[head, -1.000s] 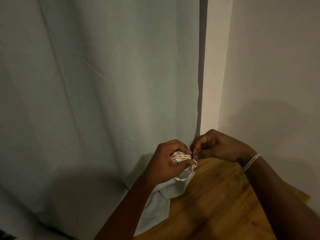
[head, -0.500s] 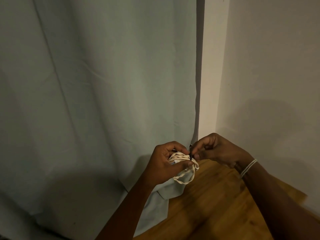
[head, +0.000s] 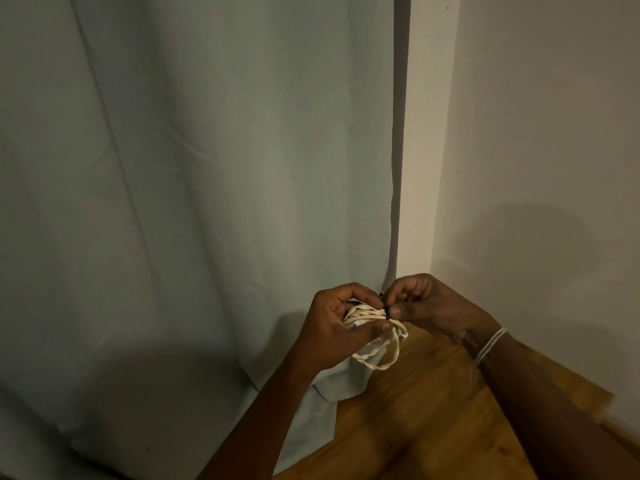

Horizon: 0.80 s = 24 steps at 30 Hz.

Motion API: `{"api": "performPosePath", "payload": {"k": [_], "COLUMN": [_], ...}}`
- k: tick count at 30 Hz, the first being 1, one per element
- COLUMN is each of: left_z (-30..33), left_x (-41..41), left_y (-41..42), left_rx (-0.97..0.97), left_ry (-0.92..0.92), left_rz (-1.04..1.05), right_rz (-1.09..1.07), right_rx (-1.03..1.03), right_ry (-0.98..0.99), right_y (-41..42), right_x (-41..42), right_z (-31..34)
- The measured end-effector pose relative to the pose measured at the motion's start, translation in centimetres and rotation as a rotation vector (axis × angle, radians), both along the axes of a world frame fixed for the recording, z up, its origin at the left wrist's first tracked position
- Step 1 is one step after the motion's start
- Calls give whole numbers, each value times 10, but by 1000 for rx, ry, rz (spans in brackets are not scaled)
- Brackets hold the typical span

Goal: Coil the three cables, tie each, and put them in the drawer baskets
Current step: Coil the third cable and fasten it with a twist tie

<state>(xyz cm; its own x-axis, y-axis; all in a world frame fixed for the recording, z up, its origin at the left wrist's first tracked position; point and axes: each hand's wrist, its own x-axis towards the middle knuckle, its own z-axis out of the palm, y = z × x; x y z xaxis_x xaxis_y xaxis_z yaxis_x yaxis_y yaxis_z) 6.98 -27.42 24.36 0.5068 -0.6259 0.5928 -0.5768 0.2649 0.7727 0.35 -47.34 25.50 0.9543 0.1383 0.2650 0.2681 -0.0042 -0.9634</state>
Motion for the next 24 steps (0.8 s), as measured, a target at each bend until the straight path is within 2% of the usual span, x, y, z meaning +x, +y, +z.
{"api": "performPosePath", "payload": {"k": [8, 11, 15, 21, 24], "left_z": [-7, -9, -11, -13, -19], "left_x": [7, 9, 10, 4, -4], "left_y": [0, 0, -1, -14, -28], "left_rx": [-46, -38, -35, -130, -127], "left_ry": [55, 83, 114, 255, 320], "left_rz": [86, 106, 125, 113, 74], "right_rz": [-129, -263, -271, -371, -498], "right_rx": [116, -24, -264, -376, -257], "right_ry": [-87, -251, -424, -372, -308], "right_y": [10, 12, 12, 14, 12], "right_x": [-5, -7, -13, -26, -40], "right_z": [-13, -16, -8, -13, -25]}}
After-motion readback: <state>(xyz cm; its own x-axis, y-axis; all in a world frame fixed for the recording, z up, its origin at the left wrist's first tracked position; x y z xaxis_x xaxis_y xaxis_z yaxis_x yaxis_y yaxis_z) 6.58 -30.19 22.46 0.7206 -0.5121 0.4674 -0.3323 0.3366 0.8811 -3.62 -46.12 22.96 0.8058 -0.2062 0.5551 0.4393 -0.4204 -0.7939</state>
